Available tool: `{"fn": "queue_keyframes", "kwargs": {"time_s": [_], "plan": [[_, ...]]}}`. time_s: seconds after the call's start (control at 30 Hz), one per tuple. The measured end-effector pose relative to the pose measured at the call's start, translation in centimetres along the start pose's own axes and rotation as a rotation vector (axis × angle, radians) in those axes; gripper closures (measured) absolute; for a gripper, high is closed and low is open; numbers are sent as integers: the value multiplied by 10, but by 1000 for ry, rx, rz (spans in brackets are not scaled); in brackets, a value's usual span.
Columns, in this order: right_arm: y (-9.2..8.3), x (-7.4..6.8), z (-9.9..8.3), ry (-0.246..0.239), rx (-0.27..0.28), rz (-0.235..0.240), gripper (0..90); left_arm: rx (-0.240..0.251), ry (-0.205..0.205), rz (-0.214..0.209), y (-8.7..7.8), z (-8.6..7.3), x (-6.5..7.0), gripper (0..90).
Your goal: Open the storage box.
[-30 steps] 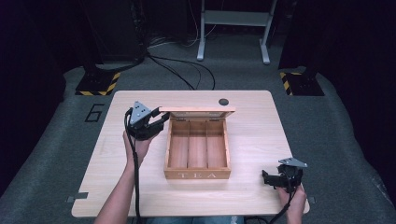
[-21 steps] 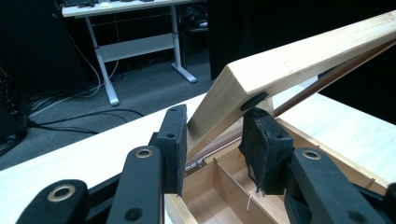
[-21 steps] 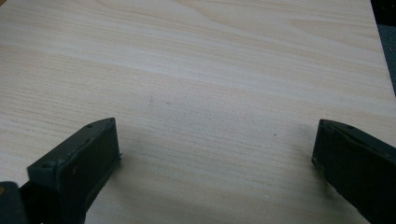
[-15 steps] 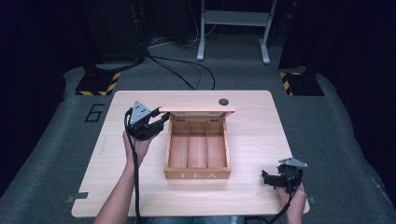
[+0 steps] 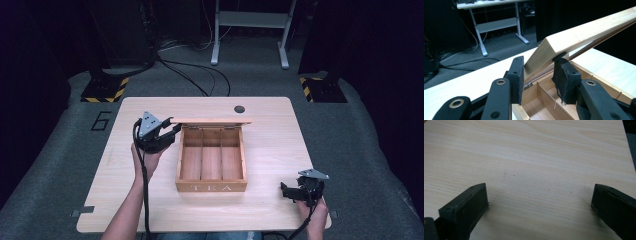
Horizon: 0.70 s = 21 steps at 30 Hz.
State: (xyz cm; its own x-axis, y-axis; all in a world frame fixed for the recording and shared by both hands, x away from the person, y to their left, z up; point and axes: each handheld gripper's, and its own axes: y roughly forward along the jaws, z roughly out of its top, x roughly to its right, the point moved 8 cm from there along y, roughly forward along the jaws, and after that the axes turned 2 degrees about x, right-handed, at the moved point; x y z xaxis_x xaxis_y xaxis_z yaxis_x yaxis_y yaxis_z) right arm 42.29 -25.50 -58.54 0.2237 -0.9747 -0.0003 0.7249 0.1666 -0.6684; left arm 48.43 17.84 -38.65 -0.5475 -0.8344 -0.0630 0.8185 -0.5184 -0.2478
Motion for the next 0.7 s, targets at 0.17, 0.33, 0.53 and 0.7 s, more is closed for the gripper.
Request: {"fn": "queue_keyframes", "kwargs": {"time_s": [0.17, 0.33, 0.53, 0.7], "plan": [[0, 0, 0, -2, 1, 0, 2, 11, 20, 11, -5, -5, 6, 597], [0, 0, 0, -3, 0, 0, 2, 9, 32, 11, -10, -14, 11, 588], [0, 0, 0, -6, -1, 2, 2, 8, 58, 41, -18, -33, 23, 581], [0, 0, 0, -7, -1, 2, 2, 16, 34, 29, -21, -48, 29, 568]]}}
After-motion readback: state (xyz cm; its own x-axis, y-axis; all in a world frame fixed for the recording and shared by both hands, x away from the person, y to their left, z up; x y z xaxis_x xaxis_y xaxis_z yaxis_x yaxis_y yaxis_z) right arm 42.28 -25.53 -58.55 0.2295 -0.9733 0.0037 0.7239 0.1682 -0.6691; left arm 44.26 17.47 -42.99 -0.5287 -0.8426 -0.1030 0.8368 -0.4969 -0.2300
